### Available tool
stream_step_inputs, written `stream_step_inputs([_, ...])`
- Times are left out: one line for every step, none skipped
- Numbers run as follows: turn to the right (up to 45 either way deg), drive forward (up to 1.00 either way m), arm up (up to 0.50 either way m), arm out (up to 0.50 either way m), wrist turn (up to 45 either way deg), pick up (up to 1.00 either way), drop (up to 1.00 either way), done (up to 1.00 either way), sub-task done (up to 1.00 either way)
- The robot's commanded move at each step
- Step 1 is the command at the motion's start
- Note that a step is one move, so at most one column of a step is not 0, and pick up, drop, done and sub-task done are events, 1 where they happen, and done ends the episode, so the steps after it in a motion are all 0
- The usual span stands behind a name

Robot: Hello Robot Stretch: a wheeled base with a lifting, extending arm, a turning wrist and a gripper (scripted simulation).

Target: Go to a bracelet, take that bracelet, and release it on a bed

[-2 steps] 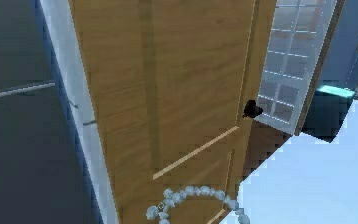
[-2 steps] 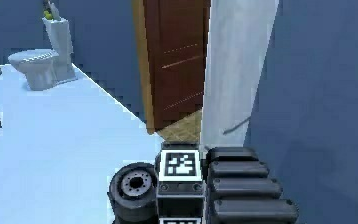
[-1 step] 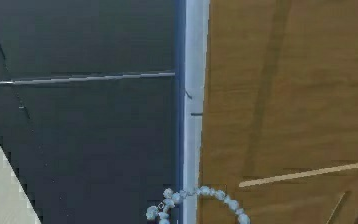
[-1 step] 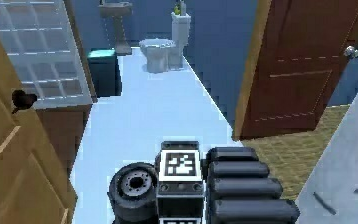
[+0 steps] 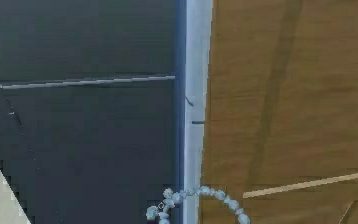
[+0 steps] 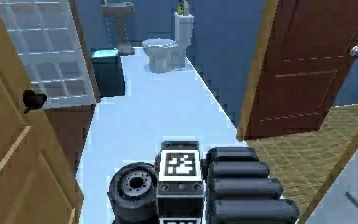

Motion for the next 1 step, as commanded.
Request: stream_step_inputs([45.0, 0.00, 0.00, 0.00, 0.0, 0.00, 0.00, 0.00, 0.00])
